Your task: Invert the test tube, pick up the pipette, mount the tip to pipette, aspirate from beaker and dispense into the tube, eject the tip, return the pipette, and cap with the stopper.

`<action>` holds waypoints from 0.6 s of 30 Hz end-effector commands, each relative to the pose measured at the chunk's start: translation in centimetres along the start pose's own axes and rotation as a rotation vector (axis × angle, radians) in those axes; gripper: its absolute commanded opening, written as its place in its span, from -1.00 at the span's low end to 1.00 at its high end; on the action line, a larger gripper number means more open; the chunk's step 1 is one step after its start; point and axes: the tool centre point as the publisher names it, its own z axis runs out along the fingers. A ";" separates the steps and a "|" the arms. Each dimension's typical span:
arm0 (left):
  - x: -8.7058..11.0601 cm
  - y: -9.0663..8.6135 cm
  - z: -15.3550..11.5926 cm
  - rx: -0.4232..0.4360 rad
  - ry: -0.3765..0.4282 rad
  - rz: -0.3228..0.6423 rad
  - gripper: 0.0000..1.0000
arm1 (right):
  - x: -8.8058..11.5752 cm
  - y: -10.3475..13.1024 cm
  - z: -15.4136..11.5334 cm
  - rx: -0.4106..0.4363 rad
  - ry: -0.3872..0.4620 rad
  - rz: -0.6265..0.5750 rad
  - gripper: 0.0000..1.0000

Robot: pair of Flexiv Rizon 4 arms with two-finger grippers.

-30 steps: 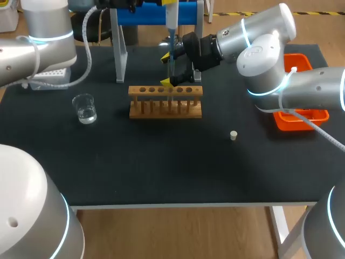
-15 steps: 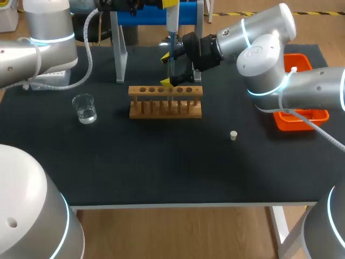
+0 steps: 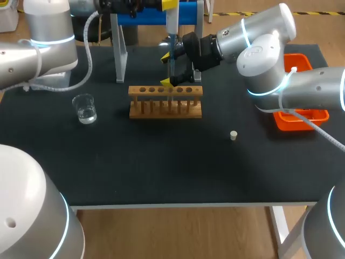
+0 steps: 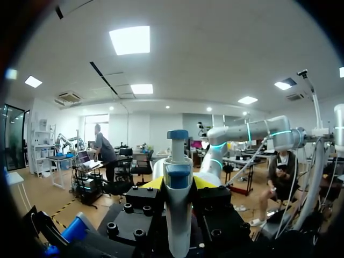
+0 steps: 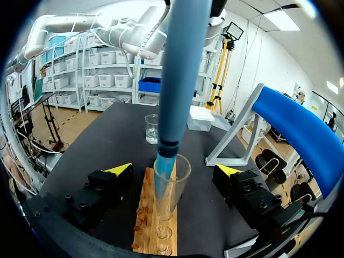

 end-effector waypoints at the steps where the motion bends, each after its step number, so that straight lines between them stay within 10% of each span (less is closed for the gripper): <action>1: -0.3 0.2 -0.1 0.003 0.009 0.002 -1.00 | -0.1 0.0 -0.1 0.002 0.003 0.000 1.00; 18: -0.4 0.9 -0.1 0.001 0.014 -0.002 -1.00 | -0.1 0.0 -0.1 0.002 0.003 0.000 1.00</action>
